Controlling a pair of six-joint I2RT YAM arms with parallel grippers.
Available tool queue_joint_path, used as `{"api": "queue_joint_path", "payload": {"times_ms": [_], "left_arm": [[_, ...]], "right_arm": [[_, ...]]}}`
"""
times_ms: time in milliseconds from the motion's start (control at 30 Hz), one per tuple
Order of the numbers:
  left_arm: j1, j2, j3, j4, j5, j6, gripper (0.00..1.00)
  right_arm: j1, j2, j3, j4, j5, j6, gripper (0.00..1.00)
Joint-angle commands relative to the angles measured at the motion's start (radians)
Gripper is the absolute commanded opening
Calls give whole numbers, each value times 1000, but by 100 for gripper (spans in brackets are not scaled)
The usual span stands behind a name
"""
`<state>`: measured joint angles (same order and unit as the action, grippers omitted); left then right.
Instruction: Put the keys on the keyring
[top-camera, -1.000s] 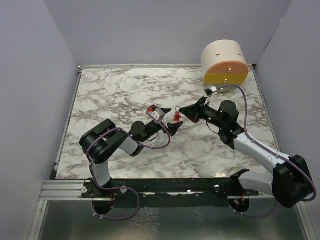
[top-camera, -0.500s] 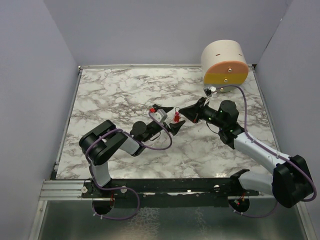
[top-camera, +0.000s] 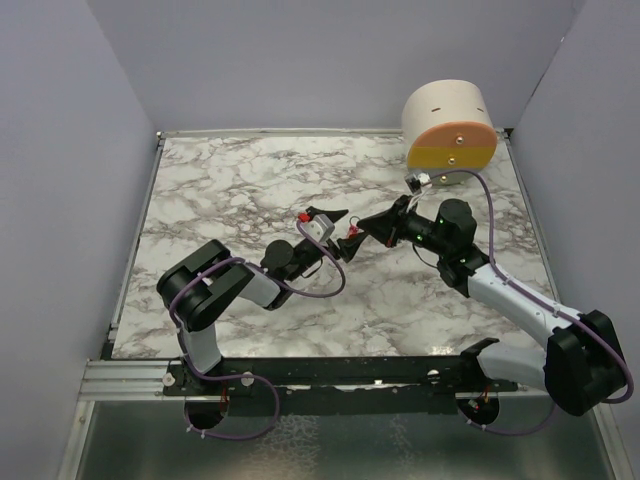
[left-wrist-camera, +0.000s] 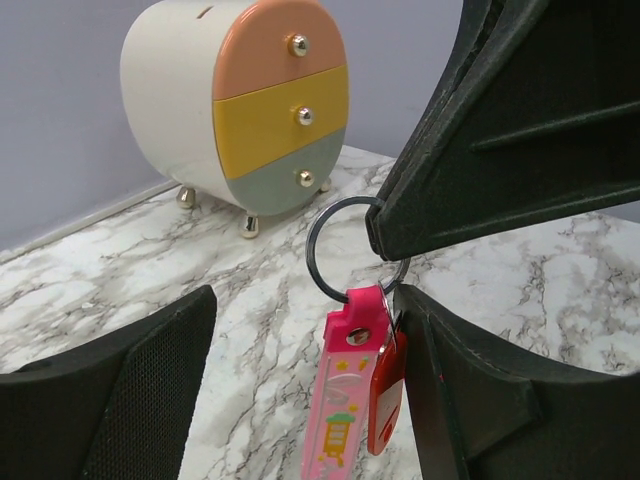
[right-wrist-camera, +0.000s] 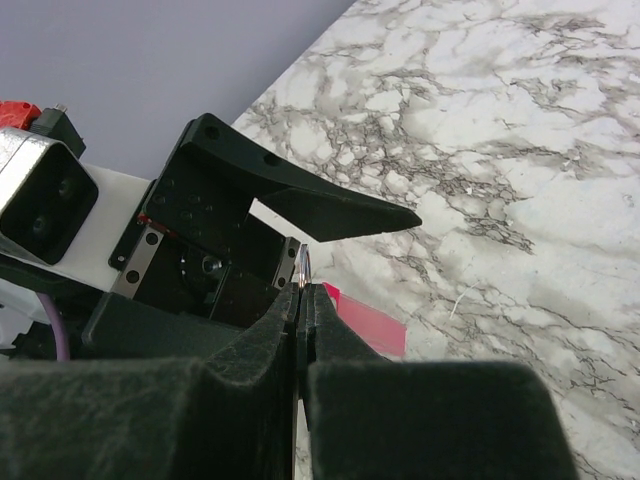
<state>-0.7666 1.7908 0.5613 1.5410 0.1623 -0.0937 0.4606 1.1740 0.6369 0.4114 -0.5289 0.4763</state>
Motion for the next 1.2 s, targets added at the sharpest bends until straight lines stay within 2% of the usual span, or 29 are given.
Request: {"api": "queue_joint_path", "payload": {"times_ms": [0,300,800,1167], "left_arm": [[-3,-28,15,220,-31,17,71],[-1,-45,-12,220,-69,80,58],[22,-41,-12,220,-76,126,61],[26,-33,-9,220,-58,113,62]], "right_arm": [[-1,-12,42,-22,-20,-19,1],[0,-22,61,-74,-22,-40,1],[-1,-9,106,-178,-34,-102,1],[-2,7,115,-193,-38,-115,1]]}}
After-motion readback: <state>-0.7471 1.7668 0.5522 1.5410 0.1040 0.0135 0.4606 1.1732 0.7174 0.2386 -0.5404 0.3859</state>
